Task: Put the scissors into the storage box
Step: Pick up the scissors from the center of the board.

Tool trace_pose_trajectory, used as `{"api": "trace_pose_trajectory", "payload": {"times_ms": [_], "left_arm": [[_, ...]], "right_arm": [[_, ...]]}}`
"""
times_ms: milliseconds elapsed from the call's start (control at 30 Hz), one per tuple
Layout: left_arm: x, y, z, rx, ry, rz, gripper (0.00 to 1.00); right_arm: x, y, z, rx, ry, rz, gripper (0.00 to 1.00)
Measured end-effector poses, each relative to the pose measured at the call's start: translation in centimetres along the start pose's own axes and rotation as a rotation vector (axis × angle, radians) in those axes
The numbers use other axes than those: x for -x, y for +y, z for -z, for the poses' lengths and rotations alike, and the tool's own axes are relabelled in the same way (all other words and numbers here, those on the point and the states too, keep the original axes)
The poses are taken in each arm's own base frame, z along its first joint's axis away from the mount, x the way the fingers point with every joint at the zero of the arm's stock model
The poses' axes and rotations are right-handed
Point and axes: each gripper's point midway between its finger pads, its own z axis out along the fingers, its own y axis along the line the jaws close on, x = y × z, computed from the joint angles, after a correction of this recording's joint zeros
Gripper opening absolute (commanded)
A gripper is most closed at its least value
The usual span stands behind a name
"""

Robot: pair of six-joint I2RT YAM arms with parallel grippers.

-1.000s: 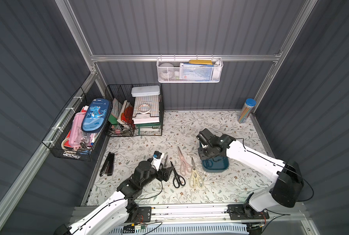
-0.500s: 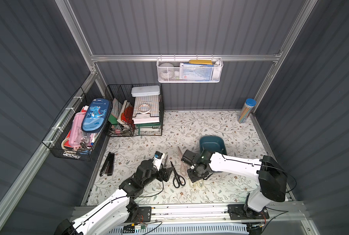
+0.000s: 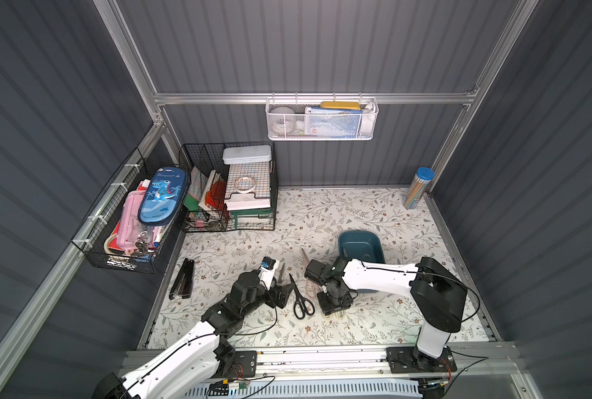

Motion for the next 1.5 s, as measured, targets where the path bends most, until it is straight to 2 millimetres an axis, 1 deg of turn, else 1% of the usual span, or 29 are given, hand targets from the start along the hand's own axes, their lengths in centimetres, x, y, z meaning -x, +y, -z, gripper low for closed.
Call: {"api": "trace_pose_trajectory", "payload": {"times_ms": [67, 133, 200, 367, 433, 567, 633, 767, 967, 1067, 1233, 1333, 1400, 1500], "left_arm": [[0.0, 0.0, 0.0, 0.000, 0.000, 0.000, 0.99], [0.0, 0.0, 0.0, 0.001, -0.001, 0.000, 0.99], [0.0, 0.0, 0.0, 0.001, -0.001, 0.000, 0.99], [0.0, 0.0, 0.0, 0.002, 0.000, 0.000, 1.00], [0.0, 0.0, 0.0, 0.001, -0.001, 0.000, 0.99], [0.0, 0.1, 0.0, 0.005, -0.001, 0.000, 1.00], [0.0, 0.1, 0.0, 0.005, -0.001, 0.000, 0.99], [0.0, 0.1, 0.0, 0.009, -0.001, 0.000, 1.00], [0.3, 0.2, 0.2, 0.013, -0.013, -0.001, 0.99], [0.5, 0.2, 0.3, 0.015, -0.021, -0.001, 0.99], [0.5, 0.3, 0.4, 0.018, -0.024, 0.001, 0.99], [0.6, 0.3, 0.4, 0.017, -0.025, 0.001, 0.99], [0.5, 0.3, 0.4, 0.017, -0.025, 0.001, 0.99], [0.5, 0.3, 0.4, 0.018, -0.025, 0.001, 0.99]], "right_arm": [[0.1, -0.1, -0.1, -0.009, 0.008, -0.004, 0.44], [0.2, -0.3, -0.2, -0.018, 0.015, -0.010, 0.47], [0.7, -0.6, -0.9, -0.036, 0.017, -0.016, 0.47], [1.7, -0.4, -0.9, -0.041, 0.029, -0.020, 0.47], [1.9, -0.3, -0.9, -0.042, 0.028, -0.015, 0.43], [2.5, -0.1, -0.8, -0.050, 0.024, 0.002, 0.31], [3.0, 0.0, -0.8, -0.063, 0.017, 0.009, 0.28], [5.0, 0.1, -0.5, -0.073, -0.014, 0.012, 0.24], [7.4, -0.5, -0.2, -0.085, -0.059, 0.002, 0.23], [7.9, -0.9, 0.0, -0.096, -0.076, 0.003, 0.22], [8.1, -1.0, 0.1, -0.103, -0.087, 0.003, 0.20], [8.3, -1.0, 0.7, -0.104, -0.101, 0.006, 0.20], [8.8, -0.8, 1.6, -0.098, -0.126, 0.010, 0.20], [9.5, -0.4, 3.6, -0.077, -0.175, 0.014, 0.20]]}}
